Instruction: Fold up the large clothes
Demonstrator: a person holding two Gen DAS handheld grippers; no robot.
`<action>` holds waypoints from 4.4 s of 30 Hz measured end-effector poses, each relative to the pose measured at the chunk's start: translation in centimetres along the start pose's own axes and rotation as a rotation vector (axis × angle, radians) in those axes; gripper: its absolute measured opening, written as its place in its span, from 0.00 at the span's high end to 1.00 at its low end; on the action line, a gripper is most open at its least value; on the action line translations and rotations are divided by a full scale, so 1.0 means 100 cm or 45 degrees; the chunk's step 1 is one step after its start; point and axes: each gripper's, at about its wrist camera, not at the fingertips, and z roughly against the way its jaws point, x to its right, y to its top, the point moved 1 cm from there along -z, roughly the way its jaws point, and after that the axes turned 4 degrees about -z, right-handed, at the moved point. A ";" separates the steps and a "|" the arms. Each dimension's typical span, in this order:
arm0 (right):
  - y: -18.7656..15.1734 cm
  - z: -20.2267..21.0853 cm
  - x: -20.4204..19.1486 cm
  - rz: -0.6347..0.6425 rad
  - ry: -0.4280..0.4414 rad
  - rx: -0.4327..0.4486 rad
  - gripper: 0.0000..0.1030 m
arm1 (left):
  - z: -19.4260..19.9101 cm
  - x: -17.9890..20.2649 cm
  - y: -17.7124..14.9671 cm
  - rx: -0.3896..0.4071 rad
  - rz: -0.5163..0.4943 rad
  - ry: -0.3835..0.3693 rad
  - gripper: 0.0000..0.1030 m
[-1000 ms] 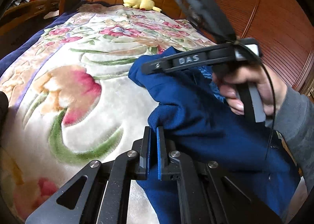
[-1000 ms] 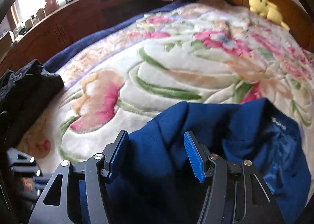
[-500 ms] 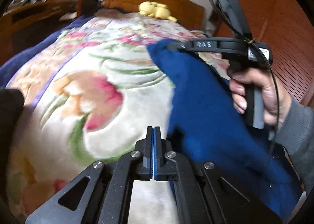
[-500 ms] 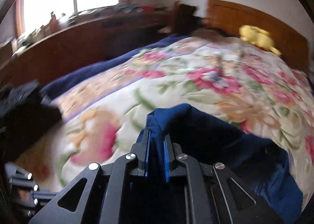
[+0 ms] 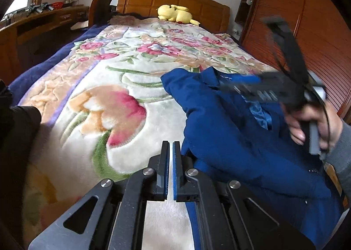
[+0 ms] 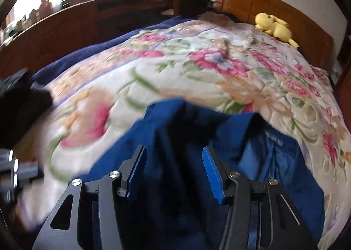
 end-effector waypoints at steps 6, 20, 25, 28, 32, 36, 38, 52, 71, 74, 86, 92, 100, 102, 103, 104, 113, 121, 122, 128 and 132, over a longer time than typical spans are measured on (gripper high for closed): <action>-0.079 0.063 0.022 -0.081 0.012 0.005 0.47 | 0.027 0.019 0.005 0.030 -0.075 0.086 0.97; -0.183 0.226 0.048 -0.239 -0.173 0.120 0.47 | 0.071 0.108 0.011 0.112 -0.182 -0.036 0.95; -0.208 0.274 0.053 -0.288 -0.260 0.133 0.47 | 0.073 0.142 0.003 0.116 -0.257 -0.055 0.94; -0.225 0.293 0.058 -0.337 -0.300 0.128 0.47 | 0.077 0.158 -0.004 0.120 -0.287 -0.069 0.94; -0.246 0.313 0.067 -0.408 -0.358 0.113 0.47 | 0.081 0.179 -0.016 0.116 -0.319 -0.115 0.94; -0.265 0.330 0.090 -0.501 -0.406 0.104 0.39 | 0.075 0.196 -0.025 0.095 -0.362 -0.137 0.94; -0.275 0.333 0.105 -0.556 -0.438 0.096 0.32 | 0.070 0.203 -0.029 0.080 -0.378 -0.157 0.94; -0.326 0.346 0.231 -0.907 -0.731 -0.011 0.30 | 0.049 0.214 -0.043 -0.001 -0.384 -0.224 0.83; -0.397 0.349 0.303 -1.290 -0.898 -0.106 0.30 | 0.028 0.234 -0.064 -0.112 -0.491 -0.233 0.82; -0.394 0.349 0.298 -1.293 -0.891 -0.092 0.30 | 0.024 0.236 -0.068 -0.131 -0.500 -0.230 0.82; -0.339 0.336 0.263 -0.878 -0.807 -0.243 0.88 | 0.026 0.229 -0.065 -0.121 -0.478 -0.187 0.82; -0.247 0.365 0.209 -0.661 -0.767 -0.026 0.88 | 0.033 0.221 -0.061 -0.103 -0.460 -0.181 0.82; -0.125 0.389 0.104 -0.344 -0.650 0.214 0.88 | 0.053 0.202 -0.053 -0.044 -0.436 -0.179 0.82; -0.104 0.390 0.073 -0.280 -0.581 0.257 0.88 | 0.059 0.195 -0.052 -0.027 -0.428 -0.167 0.82; -0.095 0.389 0.059 -0.257 -0.536 0.279 0.88 | 0.062 0.192 -0.051 -0.021 -0.425 -0.161 0.82; -0.091 0.388 0.045 -0.231 -0.503 0.299 0.88 | 0.066 0.187 -0.051 -0.014 -0.418 -0.154 0.82; -0.079 0.365 -0.035 -0.053 -0.254 0.337 0.88 | 0.091 0.146 -0.053 0.026 -0.360 -0.094 0.82; -0.101 0.344 -0.028 -0.057 -0.158 0.207 0.88 | 0.091 0.130 -0.052 0.030 -0.331 -0.056 0.82; -0.100 0.343 -0.029 -0.062 -0.142 0.192 0.88 | 0.090 0.130 -0.052 0.030 -0.330 -0.055 0.82; -0.099 0.323 -0.019 -0.122 -0.089 0.100 0.74 | 0.087 0.134 -0.050 0.032 -0.338 -0.059 0.82; -0.097 0.325 -0.014 -0.150 -0.082 0.121 0.52 | 0.082 0.137 -0.050 0.016 -0.343 -0.058 0.82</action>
